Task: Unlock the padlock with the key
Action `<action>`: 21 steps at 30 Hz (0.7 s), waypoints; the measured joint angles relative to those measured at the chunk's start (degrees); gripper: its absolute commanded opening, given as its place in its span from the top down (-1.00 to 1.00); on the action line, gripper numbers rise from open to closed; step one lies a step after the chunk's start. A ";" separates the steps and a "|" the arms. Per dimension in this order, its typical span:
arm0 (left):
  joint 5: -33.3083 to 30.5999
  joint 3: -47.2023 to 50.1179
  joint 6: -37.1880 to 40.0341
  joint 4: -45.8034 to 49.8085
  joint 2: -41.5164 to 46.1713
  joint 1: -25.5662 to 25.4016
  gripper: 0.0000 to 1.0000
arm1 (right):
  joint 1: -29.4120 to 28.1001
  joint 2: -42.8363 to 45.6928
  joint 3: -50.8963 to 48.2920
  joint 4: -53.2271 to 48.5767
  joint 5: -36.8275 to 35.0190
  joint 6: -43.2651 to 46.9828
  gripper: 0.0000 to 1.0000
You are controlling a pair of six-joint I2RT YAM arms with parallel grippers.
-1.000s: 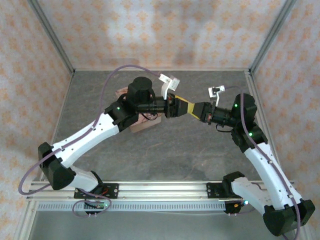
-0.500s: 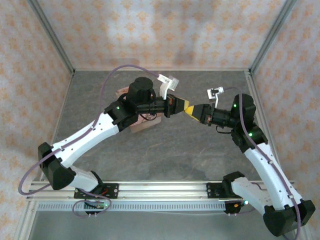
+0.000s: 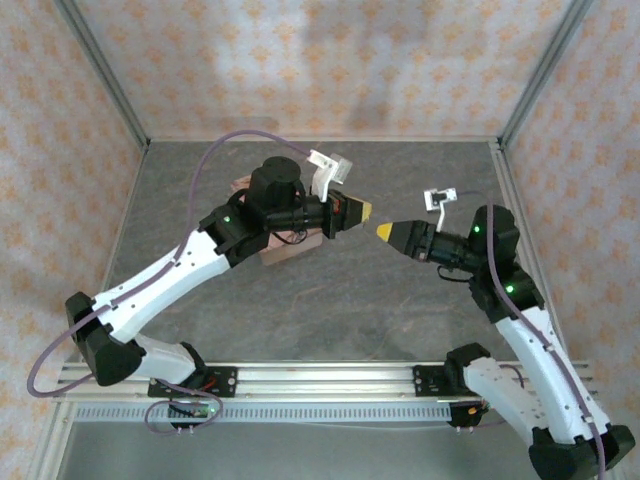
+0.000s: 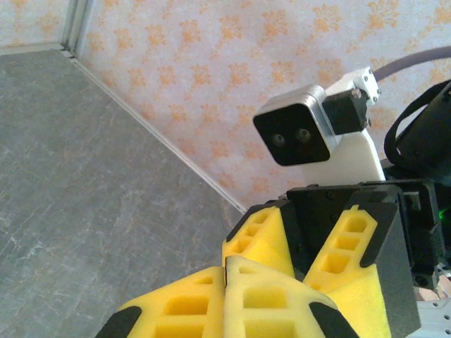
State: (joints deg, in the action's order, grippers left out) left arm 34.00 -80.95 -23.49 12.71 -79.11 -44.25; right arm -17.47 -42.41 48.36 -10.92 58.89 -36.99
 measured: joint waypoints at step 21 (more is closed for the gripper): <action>0.04 0.00 -4.59 -0.74 0.00 -0.02 1.00 | -6.14 0.87 -9.60 31.10 -7.56 -5.35 -0.20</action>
State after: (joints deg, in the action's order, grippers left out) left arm 34.04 -80.95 -28.08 11.97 -79.11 -44.27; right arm -23.62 -41.54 38.76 20.18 51.33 -42.35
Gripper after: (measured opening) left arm 0.052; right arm 0.599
